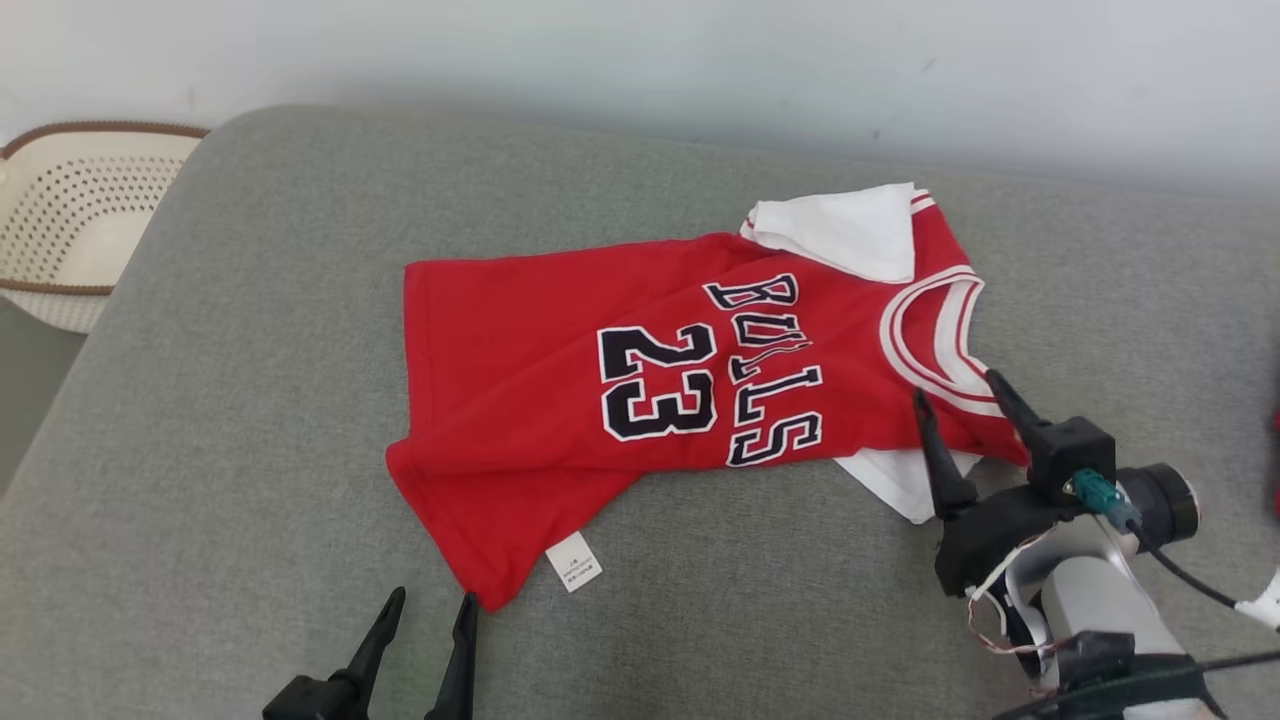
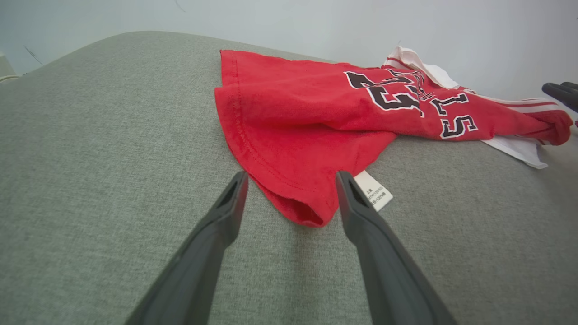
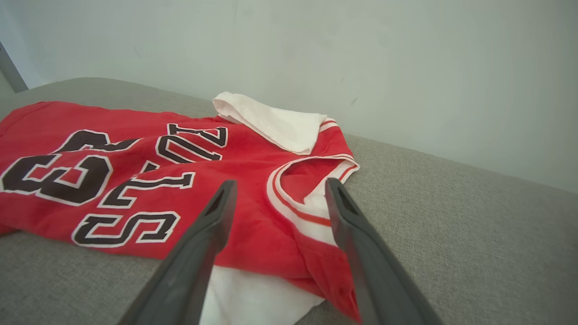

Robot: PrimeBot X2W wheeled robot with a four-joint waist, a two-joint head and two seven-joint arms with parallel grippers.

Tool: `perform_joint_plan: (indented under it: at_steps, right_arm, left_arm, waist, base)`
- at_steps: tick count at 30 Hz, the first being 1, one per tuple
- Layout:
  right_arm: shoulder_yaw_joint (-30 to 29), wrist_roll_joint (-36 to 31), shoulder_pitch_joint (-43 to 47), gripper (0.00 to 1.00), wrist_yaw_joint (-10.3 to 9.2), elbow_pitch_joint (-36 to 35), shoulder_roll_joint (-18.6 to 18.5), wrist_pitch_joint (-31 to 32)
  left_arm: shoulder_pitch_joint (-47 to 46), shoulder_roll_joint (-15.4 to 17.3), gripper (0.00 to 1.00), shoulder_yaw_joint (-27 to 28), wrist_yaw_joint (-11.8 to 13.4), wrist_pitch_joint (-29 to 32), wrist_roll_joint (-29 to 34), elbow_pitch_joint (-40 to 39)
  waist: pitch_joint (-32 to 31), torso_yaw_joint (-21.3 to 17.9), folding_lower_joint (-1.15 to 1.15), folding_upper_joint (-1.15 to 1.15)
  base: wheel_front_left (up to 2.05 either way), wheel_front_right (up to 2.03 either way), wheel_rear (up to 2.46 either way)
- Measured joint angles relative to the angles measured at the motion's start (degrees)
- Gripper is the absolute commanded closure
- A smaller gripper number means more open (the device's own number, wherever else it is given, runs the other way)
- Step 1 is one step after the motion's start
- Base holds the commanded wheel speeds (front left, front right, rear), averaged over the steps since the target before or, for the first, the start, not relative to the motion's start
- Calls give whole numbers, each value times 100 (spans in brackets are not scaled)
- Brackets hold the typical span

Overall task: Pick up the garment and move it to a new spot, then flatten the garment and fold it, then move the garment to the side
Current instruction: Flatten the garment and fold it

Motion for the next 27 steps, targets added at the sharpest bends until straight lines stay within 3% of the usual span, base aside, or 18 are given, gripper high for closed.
perform_joint_plan:
  at_steps: [8, 15, 17, 18, 19, 20, 21, 27]
  right_arm:
    - [208, -238, -719, 0, 0, 1252, -109, 134]
    - [182, -255, -1182, 0, 0, 1925, -170, 255]
    - [191, -222, -1228, 11, 0, 2108, -148, 304]
    - [223, -218, -1254, 47, 0, 2178, -136, 302]
    - [249, -203, -1310, 66, 0, 2239, -127, 299]
    - [255, -153, -1355, 94, 0, 2263, -115, 272]
    - [290, -146, -1388, 100, 0, 2297, -113, 242]
    - [235, -55, -1561, 100, 0, 2179, -156, 62]
  left_arm:
    - [-27, 1, 0, -9, 8, 1, -87, 30]
    - [-57, 1, 0, -45, 33, 0, -133, 10]
    - [-79, 1, 0, -64, 41, 1, -137, 7]
    - [-99, 0, 0, -67, 41, 0, -142, 5]
    - [-113, 1, 0, -67, 43, 0, -143, -1]
    - [-114, 1, 0, -68, 55, 0, -144, -9]
    - [-114, 2, 0, -64, 55, 0, -144, -13]
    - [-149, 1, 0, -78, 48, 0, -135, -87]
  waist:
    - [169, 221, 1, 1]
    - [272, 314, 1, 1]
    - [299, 332, 1, 1]
    - [310, 339, 1, 1]
    - [321, 344, 1, 1]
    - [334, 347, 1, 1]
    - [347, 348, 1, 1]
    - [462, 347, 1, 1]
  base:
    - [0, 0, 0]
    - [0, 0, 0]
    - [0, 0, 0]
    - [0, 0, 0]
    - [0, 0, 0]
    - [0, 0, 0]
    - [0, 0, 0]
    - [0, 0, 0]
